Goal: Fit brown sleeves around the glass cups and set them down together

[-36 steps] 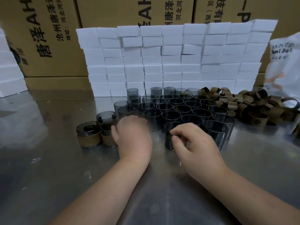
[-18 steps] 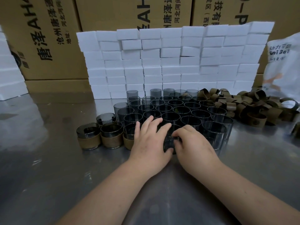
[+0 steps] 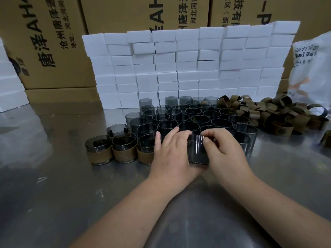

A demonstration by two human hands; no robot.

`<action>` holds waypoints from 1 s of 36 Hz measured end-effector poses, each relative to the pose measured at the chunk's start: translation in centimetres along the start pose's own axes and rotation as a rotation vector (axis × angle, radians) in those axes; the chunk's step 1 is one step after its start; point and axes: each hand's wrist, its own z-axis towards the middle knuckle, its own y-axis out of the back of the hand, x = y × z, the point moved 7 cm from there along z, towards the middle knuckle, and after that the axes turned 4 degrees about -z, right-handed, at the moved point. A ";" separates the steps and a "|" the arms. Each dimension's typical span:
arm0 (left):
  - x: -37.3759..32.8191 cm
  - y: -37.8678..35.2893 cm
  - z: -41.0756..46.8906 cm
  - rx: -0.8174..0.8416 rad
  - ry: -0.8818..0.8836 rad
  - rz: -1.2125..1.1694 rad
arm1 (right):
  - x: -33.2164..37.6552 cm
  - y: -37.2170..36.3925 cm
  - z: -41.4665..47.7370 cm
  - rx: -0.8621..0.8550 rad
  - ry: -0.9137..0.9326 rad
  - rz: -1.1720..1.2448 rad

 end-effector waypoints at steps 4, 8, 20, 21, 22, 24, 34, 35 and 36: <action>-0.2 0.4 0.0 -0.055 0.032 -0.027 | -0.5 0.8 0.0 -0.053 0.015 0.025; -0.1 0.4 -0.4 -0.094 0.071 -0.036 | -0.4 1.3 -0.2 -0.103 0.058 0.017; 1.2 0.5 -0.9 -0.170 0.221 -0.097 | -12.3 14.1 5.0 -0.457 -0.298 -0.525; 1.3 0.6 -1.0 -0.179 0.222 -0.110 | -14.3 14.4 4.9 -0.420 -0.361 -0.586; 1.3 0.6 -1.0 -0.186 0.229 -0.123 | -15.9 14.4 4.8 -0.378 -0.415 -0.631; 1.6 0.6 -1.0 -0.192 0.252 -0.155 | -18.0 13.7 4.8 -0.297 -0.483 -0.669; 0.6 0.4 -1.1 -0.162 0.217 -0.177 | -19.4 9.9 8.3 0.011 -0.334 -0.943; 0.7 0.4 -1.1 -0.157 0.217 -0.177 | -19.4 9.7 8.6 0.018 -0.317 -0.951; 0.7 0.4 -1.1 -0.154 0.215 -0.176 | -19.5 9.6 8.8 0.020 -0.312 -0.955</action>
